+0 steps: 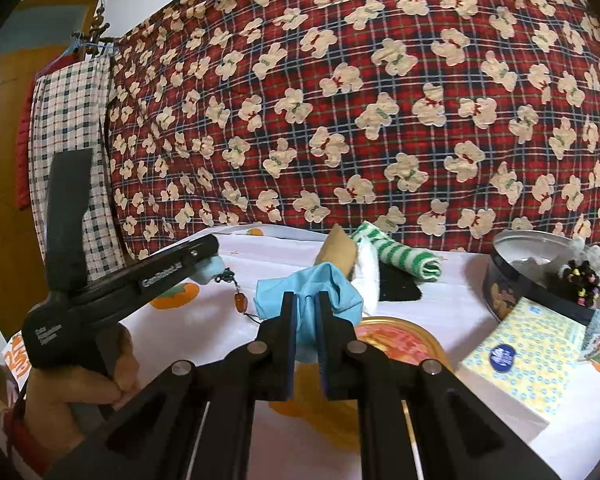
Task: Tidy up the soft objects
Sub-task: 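Carry both held cloths in the two tools over the metal tin, then lower both tools into the tin and open them to drop the cloths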
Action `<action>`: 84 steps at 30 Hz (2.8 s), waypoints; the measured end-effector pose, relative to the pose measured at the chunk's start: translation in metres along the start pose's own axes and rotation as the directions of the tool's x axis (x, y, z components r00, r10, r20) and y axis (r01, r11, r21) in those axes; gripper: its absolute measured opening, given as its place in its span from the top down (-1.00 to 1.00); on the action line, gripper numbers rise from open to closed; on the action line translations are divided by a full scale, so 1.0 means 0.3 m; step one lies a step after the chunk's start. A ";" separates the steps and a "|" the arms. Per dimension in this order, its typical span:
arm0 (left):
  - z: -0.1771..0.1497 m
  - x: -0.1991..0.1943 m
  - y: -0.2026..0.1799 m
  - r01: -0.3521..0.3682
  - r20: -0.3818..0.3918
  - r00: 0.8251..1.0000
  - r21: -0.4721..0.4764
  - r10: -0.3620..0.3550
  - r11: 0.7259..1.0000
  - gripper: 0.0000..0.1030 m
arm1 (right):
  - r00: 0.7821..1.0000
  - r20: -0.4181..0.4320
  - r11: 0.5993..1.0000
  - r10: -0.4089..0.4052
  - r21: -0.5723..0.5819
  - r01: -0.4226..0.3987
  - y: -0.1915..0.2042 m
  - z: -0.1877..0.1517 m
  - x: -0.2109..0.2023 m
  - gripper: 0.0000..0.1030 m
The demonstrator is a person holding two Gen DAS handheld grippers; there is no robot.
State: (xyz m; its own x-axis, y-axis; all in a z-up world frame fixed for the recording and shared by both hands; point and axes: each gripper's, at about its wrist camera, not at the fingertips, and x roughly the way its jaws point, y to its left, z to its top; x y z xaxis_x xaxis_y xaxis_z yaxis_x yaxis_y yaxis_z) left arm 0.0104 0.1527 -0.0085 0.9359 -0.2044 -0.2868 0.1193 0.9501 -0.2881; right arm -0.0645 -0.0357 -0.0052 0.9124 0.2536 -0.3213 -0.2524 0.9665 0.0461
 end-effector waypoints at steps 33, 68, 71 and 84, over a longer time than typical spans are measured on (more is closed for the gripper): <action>-0.074 -0.234 -0.530 0.201 0.087 0.971 0.204 -0.222 0.958 0.69 | 0.967 0.120 0.974 -0.225 0.065 0.218 -0.468 -0.008 -0.241 0.80; 0.020 0.076 -1.149 0.433 0.020 0.895 0.201 -0.446 0.879 0.69 | 0.865 0.106 0.871 -0.490 0.093 0.482 -1.091 0.108 -0.133 0.81; -0.002 0.143 -1.185 0.423 -0.010 0.903 0.191 -0.429 0.886 0.69 | 0.880 0.068 0.881 -0.469 0.105 0.462 -1.133 0.107 -0.095 0.81; -0.129 0.343 -1.255 0.298 -0.141 0.952 0.223 -0.272 0.928 0.69 | 0.914 -0.054 0.897 -0.403 0.172 0.406 -1.222 0.078 -0.017 0.80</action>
State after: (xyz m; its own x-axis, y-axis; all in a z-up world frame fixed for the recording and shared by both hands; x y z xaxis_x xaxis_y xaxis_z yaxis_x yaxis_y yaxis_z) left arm 0.0491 -0.2351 0.0351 0.8115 -0.4864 -0.3237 0.4639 0.8732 -0.1491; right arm 0.0309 -0.3905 0.0017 0.9178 -0.1599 -0.3634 0.1995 0.9771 0.0739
